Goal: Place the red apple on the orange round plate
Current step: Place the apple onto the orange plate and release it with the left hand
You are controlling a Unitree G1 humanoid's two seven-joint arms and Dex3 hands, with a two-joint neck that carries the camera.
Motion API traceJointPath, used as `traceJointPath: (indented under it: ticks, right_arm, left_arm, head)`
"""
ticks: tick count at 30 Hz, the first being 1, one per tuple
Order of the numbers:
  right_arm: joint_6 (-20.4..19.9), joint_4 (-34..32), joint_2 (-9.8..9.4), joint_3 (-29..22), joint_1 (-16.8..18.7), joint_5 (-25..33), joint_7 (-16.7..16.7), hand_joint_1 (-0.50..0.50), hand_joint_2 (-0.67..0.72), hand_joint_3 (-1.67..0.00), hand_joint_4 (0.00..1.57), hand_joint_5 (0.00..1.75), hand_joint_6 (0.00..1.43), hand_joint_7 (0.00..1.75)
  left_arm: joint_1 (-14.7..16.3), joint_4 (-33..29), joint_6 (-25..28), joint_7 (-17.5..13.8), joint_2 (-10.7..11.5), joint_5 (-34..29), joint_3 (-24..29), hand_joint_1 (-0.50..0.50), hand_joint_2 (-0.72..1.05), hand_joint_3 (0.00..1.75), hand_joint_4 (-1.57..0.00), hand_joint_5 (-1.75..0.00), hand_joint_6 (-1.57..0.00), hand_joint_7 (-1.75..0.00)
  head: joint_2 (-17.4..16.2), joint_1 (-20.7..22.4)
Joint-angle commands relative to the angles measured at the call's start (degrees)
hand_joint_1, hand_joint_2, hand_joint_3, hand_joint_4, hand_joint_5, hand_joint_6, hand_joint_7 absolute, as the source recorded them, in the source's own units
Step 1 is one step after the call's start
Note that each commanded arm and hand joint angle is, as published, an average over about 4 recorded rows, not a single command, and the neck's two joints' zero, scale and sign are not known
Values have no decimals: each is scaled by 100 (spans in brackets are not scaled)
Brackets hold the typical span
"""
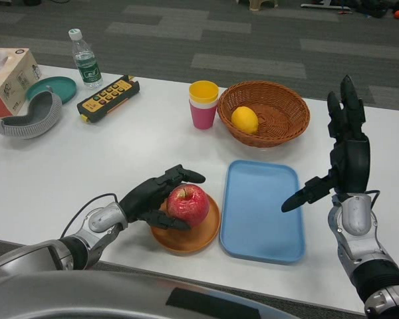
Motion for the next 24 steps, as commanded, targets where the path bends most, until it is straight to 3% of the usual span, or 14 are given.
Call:
traceJointPath:
  ticks: [1, 5, 7, 14, 18, 24]
  right_arm:
    - [-12, -68, -16, -20, 73, 43, -11, -33, 61, 0, 0, 0, 0, 0]
    - [-12, -81, -7, -18, 95, 43, -11, -33, 63, 0, 0, 0, 0, 0]
    - [-12, -85, -7, -23, 102, 43, -11, -33, 63, 0, 0, 0, 0, 0]
    - [-12, -94, -9, -40, 124, 43, -11, -33, 60, 0, 0, 0, 0, 0]
    - [-12, -94, -16, -40, 126, 43, -11, -33, 60, 0, 0, 0, 0, 0]
    - [-12, -94, -16, -31, 126, 43, -11, -33, 60, 0, 0, 0, 0, 0]
  left_arm:
    - [127, -336, 164, 19, 125, 929, 636, -32, 105, 9, -16, -103, -3, -84]
    - [379, -1355, 1037, 19, 194, 2553, 1654, -31, 105, 9, -15, -103, -3, -84]
    - [463, -1713, 1377, 19, 242, 2938, 1867, -31, 105, 9, -15, -103, -3, -84]
    - [485, -1759, 1955, 6, 259, 3199, 1999, -31, 105, 9, -15, -103, -1, -84]
    - [485, -1669, 2019, 2, 257, 3193, 2001, -32, 105, 9, -15, -103, -3, -77]
    - [485, -1612, 2017, 6, 248, 3197, 1974, -22, 98, 9, -5, -98, 0, -61]
  head:
    - [-7, -20]
    - [2, -20]
    - [6, -19]
    - [4, -43]
    - [1, -42]
    - [-11, -35]
